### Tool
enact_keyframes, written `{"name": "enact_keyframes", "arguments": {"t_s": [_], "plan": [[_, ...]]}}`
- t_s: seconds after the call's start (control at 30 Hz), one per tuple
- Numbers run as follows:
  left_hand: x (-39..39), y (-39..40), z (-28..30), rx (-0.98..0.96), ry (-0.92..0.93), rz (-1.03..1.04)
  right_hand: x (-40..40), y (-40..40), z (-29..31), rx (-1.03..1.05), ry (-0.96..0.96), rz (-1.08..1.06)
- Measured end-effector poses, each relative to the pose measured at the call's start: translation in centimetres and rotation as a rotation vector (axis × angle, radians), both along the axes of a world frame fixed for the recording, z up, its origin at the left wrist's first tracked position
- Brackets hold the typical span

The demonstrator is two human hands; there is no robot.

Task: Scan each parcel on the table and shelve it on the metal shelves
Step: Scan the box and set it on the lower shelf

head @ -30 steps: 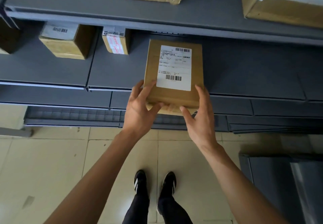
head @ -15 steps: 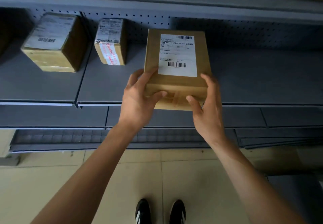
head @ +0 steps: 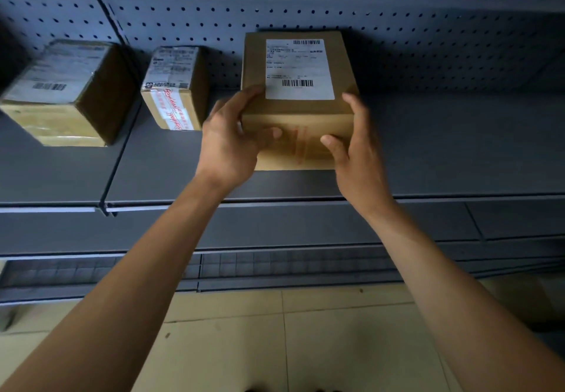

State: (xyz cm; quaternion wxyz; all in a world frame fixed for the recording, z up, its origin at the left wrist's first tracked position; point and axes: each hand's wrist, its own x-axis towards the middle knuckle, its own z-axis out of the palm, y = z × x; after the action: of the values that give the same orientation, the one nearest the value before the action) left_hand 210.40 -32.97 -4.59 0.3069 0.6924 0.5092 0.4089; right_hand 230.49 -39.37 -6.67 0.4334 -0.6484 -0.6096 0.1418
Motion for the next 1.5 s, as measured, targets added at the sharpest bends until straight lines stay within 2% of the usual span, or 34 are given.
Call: {"name": "enact_keyframes", "arguments": {"t_s": [0.27,0.5,0.77,0.93,1.13,1.5], "plan": [[0.5,2.0,-0.6,0.117,0.038,0.002,0.5,1.6,-0.6,0.046,0.062,-0.020],[0.3,1.8,-0.3,0.135,0.093,0.016,0.5,1.1,0.0,0.008,0.054,-0.011],[-1.3,-1.8,1.8,0.138,0.241,0.009,1.1,-3.2,2.3,-0.063,0.014,-0.078],[-3.0,-6.5,4.2,0.051,0.275,0.067,1.1,-7.0,4.8,-0.192,-0.004,-0.048],[-5.7,-13.0,8.7,-0.024,0.376,0.032,-2.8,-9.9,10.1,-0.267,-0.155,0.133],[-16.9,-21.5,17.7,-0.094,0.317,0.256,-15.9,-12.1,20.3,-0.261,-0.109,0.452]]}}
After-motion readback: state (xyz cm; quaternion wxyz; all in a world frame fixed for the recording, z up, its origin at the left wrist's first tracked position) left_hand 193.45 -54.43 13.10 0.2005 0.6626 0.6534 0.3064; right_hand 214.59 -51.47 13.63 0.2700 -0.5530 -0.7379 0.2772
